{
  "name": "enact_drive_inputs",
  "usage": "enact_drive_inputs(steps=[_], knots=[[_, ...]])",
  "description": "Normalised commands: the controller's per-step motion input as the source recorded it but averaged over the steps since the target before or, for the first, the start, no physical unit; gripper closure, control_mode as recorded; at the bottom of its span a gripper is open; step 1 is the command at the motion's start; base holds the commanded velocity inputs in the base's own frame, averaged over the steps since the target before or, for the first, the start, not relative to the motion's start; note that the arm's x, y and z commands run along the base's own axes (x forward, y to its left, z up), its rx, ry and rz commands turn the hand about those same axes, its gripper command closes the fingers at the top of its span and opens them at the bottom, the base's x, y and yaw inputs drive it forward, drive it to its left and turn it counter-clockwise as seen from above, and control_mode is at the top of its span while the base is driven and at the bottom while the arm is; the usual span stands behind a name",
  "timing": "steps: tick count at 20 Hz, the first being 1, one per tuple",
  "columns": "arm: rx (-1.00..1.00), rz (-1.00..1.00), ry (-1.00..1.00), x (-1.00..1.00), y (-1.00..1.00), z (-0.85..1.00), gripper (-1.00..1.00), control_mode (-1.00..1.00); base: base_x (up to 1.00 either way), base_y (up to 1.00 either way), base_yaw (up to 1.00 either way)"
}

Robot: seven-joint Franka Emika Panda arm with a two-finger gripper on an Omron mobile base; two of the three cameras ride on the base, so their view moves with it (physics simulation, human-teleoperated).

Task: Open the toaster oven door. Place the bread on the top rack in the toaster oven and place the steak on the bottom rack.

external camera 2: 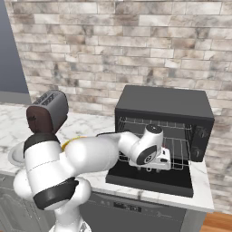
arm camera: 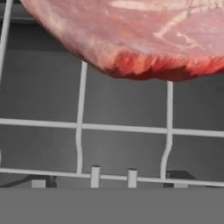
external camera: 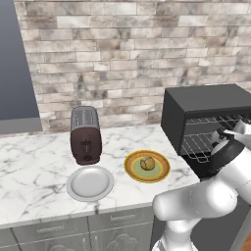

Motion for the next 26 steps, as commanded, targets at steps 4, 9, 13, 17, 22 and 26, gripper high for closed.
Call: enact_drive_inputs(steps=[4,9,13,17,22,26], knots=[[0.0,0.0,0.0,0.09,-0.2,-0.15,-1.0,-1.0,0.0,0.0,0.0],[0.02,0.0,0.0,0.06,0.0,-0.23,-1.0,-1.0,0.0,0.0,0.0],[0.01,0.0,-0.01,0.15,0.0,-0.18,-1.0,-1.0,0.0,0.0,0.0],[0.0,0.0,-0.04,0.22,0.0,-0.13,-1.0,-1.0,0.0,0.0,0.0],[0.01,0.0,-0.05,0.26,0.04,-0.13,-1.0,-1.0,0.0,0.0,0.0],[0.02,0.0,-0.03,0.27,0.03,-0.14,-1.0,-1.0,0.0,0.0,0.0]])
